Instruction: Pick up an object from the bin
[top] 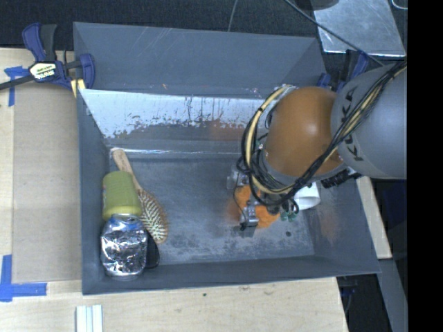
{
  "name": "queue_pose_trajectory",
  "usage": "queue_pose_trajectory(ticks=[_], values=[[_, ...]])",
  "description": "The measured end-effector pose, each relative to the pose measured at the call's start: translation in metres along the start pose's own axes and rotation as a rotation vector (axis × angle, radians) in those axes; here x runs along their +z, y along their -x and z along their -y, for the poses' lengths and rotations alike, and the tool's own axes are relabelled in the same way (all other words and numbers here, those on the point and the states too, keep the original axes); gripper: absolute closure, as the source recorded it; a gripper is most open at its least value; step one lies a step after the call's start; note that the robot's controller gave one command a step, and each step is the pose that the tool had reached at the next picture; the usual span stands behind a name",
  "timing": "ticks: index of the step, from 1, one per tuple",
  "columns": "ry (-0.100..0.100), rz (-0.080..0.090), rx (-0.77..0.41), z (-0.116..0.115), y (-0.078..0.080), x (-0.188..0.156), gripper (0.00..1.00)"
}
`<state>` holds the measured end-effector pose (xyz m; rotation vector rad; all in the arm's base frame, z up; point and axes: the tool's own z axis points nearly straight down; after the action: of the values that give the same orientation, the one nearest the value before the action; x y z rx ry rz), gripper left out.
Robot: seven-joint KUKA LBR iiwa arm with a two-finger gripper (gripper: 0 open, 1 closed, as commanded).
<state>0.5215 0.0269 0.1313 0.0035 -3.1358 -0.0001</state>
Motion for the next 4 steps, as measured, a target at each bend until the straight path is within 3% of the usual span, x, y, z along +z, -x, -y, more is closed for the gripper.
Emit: queue_pose_trajectory(ticks=[1, 2, 3, 4], values=[[0.001, -0.001, -0.241, -0.044, -0.013, 0.021, 0.0], [-0.004, 0.011, -0.302, 0.042, -0.001, -0.069, 0.0], [-0.002, 0.014, -0.301, 0.012, 0.075, 0.014, 0.0], [0.0, 0.014, -0.123, 0.097, 0.057, 0.019, 0.0]])
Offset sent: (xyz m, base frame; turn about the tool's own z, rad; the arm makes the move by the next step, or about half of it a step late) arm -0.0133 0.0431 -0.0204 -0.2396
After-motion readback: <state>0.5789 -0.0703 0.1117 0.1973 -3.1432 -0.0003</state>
